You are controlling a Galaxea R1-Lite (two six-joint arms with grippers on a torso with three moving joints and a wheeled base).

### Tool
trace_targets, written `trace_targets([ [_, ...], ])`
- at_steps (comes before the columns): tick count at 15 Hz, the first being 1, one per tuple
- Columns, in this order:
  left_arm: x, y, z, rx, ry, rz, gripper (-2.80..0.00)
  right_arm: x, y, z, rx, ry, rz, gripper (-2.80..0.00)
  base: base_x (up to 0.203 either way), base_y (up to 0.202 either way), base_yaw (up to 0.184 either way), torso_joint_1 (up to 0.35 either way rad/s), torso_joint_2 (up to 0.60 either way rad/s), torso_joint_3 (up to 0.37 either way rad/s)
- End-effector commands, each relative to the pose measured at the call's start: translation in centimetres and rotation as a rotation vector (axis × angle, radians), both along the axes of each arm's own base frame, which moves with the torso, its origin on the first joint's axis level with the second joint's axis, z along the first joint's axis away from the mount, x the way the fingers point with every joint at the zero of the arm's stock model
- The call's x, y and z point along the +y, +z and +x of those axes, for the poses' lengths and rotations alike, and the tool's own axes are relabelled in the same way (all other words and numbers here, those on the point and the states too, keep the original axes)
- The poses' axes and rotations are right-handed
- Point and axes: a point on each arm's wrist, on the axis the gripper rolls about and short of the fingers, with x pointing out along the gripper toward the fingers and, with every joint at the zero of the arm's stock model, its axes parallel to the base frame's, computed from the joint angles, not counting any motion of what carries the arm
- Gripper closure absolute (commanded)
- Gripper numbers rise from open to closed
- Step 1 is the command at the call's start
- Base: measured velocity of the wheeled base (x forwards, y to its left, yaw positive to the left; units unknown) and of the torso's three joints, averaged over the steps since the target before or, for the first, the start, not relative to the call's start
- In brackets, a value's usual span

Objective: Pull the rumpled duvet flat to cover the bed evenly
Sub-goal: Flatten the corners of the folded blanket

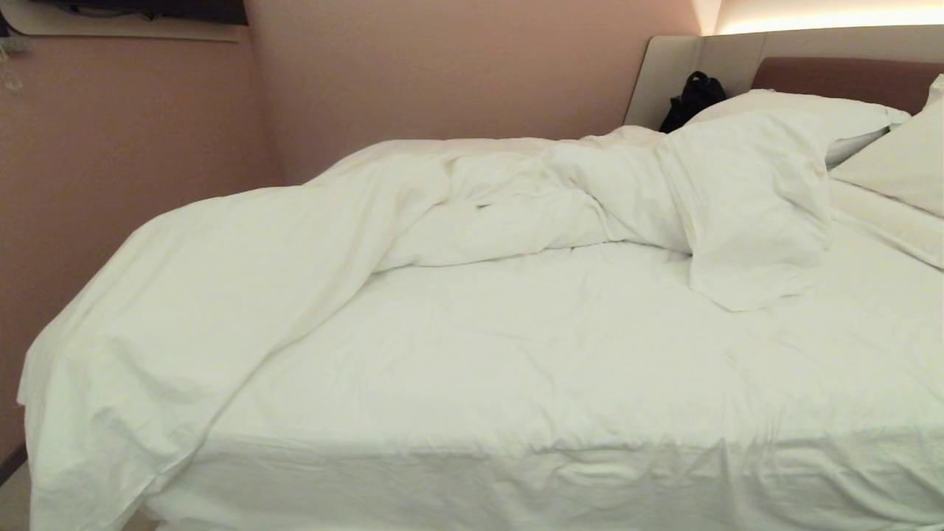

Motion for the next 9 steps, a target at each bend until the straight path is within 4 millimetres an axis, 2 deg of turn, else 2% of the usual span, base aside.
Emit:
trace_targets([
  [1, 0.0, -0.3, -0.2, 0.001, 0.003, -0.008, 0.00, 0.0, 0.0, 0.0, 0.000, 0.001, 0.000, 0.00, 0.000, 0.000, 0.000, 0.000, 0.00, 0.000],
  [2, 0.0, -0.4, -0.2, 0.005, 0.005, -0.009, 0.00, 0.0, 0.0, 0.0, 0.000, 0.001, 0.000, 0.00, 0.000, 0.000, 0.000, 0.000, 0.00, 0.000],
  [3, 0.2, -0.5, -0.1, 0.007, 0.004, -0.010, -2.80, 0.0, 0.0, 0.0, 0.000, 0.001, 0.000, 0.00, 0.000, 0.000, 0.000, 0.000, 0.00, 0.000],
  [5, 1.0, -0.7, 0.2, 0.005, -0.006, 0.020, -2.80, 0.0, 0.0, 0.0, 0.000, 0.001, 0.000, 0.00, 0.000, 0.000, 0.000, 0.000, 0.00, 0.000],
  [9, 2.4, -2.7, 1.0, -0.023, -0.038, 0.129, -2.80, 0.0, 0.0, 0.0, 0.000, 0.001, 0.000, 0.00, 0.000, 0.000, 0.000, 0.000, 0.00, 0.000],
])
